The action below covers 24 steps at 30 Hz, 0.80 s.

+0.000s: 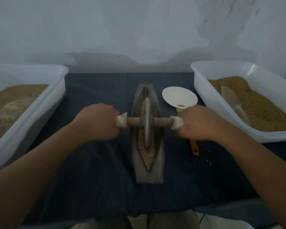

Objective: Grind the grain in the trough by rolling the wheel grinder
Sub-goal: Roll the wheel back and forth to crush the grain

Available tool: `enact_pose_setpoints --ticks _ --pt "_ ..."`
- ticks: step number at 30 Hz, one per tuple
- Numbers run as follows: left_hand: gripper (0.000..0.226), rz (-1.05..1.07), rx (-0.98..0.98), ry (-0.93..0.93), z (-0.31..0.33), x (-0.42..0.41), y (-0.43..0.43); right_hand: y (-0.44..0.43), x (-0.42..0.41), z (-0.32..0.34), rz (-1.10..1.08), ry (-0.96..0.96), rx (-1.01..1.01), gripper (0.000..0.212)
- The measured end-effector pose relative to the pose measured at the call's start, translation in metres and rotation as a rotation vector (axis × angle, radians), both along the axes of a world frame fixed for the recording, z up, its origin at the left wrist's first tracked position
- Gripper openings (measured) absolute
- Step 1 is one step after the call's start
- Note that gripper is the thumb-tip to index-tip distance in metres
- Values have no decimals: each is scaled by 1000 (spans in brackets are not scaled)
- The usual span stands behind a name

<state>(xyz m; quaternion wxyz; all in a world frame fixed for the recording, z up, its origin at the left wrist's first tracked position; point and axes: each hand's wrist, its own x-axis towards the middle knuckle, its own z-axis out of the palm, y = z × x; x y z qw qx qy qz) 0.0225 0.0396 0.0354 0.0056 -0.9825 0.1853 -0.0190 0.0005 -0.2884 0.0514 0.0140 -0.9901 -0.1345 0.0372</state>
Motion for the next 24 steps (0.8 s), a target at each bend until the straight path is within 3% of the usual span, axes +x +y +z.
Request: enact_pose_setpoints --ticks 6,11,14,18,24 --pt "33 178 -67 -110 11 60 -24 21 72 12 -59 -254 -102 32" --pt "23 51 3 21 14 27 -14 11 30 4 -69 -92 -31 33" --pt "24 -12 -53 54 0 -15 8 -2 -6 4 8 -13 -23 30" --pt "30 61 -103 78 -14 -18 9 8 6 7 44 -155 -103 31" --pt "28 209 -62 -74 17 57 -29 19 80 11 -107 -229 -140 26"
